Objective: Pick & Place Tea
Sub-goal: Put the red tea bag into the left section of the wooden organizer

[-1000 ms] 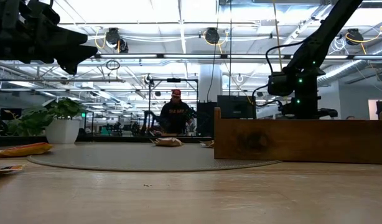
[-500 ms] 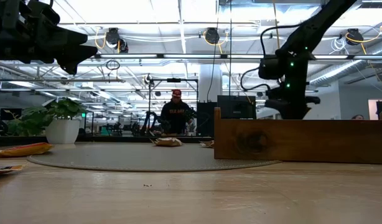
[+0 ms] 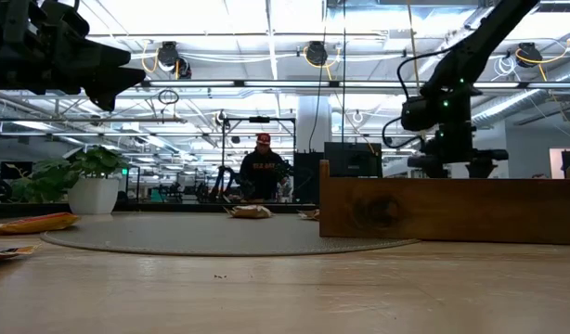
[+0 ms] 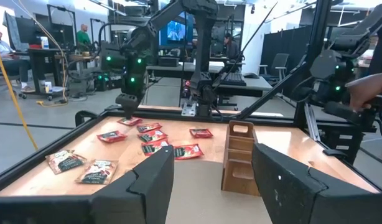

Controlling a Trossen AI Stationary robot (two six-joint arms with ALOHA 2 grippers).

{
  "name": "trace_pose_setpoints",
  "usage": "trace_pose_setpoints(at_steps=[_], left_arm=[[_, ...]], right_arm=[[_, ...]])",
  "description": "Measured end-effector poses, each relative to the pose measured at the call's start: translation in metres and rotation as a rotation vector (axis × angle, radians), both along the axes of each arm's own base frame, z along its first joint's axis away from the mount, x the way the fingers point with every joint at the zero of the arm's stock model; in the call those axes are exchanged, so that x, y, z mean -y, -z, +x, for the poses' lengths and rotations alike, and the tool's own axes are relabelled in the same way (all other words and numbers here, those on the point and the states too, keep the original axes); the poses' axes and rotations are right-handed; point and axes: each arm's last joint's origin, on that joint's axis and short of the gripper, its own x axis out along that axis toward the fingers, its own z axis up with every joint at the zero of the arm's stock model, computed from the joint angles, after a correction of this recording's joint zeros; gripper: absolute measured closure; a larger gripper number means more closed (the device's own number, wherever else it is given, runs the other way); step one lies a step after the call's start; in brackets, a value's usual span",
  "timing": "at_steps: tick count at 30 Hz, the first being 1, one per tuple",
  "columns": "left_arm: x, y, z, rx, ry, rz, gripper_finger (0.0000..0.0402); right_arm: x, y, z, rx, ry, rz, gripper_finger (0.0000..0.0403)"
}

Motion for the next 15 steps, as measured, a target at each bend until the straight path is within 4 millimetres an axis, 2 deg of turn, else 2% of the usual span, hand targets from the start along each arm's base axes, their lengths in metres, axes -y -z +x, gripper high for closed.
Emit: trace_pose_setpoints(at_steps=[7,15], left_arm=[[0.0,0.0,0.0,0.001,0.001,0.0,0.0188],[0.0,0.0,0.0,0.001,0.001,0.0,0.0188]], right_arm=[[-0.002,0.026,0.005,-0.064,0.048,0.045,0.0109],[0.0,0.035,0.014,-0.132,0.032,0.067,0.012]])
